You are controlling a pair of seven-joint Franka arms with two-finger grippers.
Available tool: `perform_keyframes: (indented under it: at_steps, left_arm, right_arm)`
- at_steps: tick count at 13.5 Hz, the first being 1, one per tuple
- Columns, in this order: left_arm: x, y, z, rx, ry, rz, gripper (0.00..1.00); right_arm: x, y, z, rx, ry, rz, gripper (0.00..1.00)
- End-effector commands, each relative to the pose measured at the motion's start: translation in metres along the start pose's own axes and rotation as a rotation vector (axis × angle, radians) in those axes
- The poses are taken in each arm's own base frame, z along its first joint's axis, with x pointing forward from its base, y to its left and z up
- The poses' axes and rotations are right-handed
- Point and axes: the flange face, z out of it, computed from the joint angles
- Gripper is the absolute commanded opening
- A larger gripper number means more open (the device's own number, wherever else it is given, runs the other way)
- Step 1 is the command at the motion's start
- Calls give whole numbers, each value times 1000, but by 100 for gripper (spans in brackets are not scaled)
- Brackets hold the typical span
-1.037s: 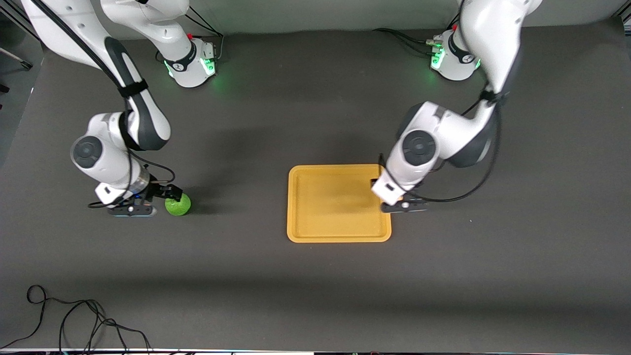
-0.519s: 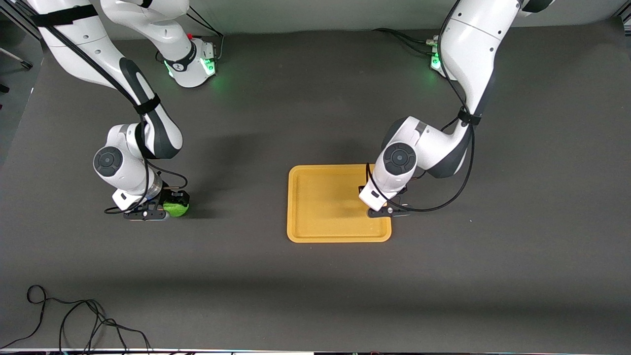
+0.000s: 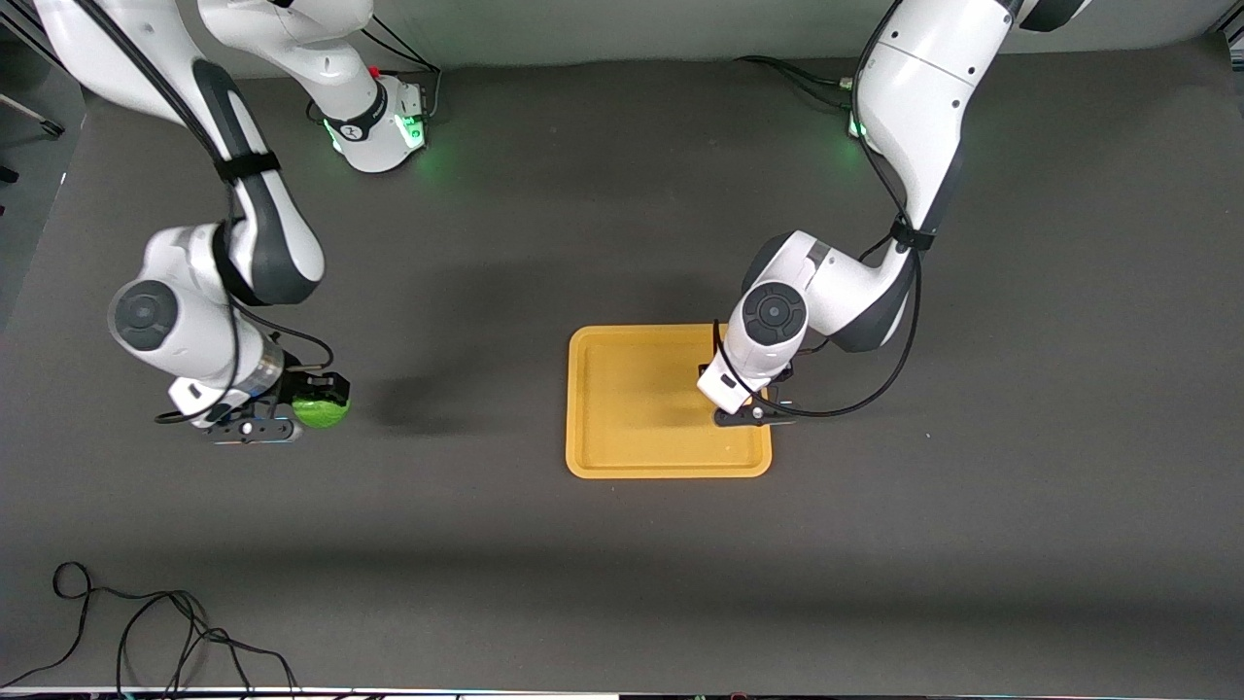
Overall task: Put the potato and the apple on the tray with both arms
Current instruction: 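Release the potato on the tray while the right gripper grasps the apple, then carry the apple onto the tray while the left gripper withdraws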
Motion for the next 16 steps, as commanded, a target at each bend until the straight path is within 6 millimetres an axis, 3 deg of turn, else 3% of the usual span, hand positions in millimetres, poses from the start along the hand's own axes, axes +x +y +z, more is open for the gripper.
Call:
perform_keyframes:
  at_steps: [1,3,4,7,8,9,12,14,16]
  left_arm:
    - [1,7,-1,14,12,-5,77]
    - [1,7,-1,14,12,-2,96]
    - [1,7,-2,13,12,-3,100]
    - [5,0,-14,14,15,-14,100]
    - [10,-7,-31,6,32,-19,100]
    - [15,-20,-51,11,30,-31,100]
    - [33,-89,-133,24,26,-22,100]
    - [38,-144,-186,30,26,2,100]
    - [36,-208,-237,34,19,47,100]
  right_arm:
    - [17,-61,-40,5,15,42,20]
    - [25,-122,-51,16,54,77,20]
    - [28,-152,-49,51,49,143,20]
    - [25,-274,-34,157,23,210,20]
    - [26,-302,-26,159,25,238,20]
    - [33,-316,-15,164,26,280,20]
    - [14,-403,35,184,49,334,20]
    - [-2,-431,76,165,42,307,20]
    - [-18,-454,95,174,59,327,20]
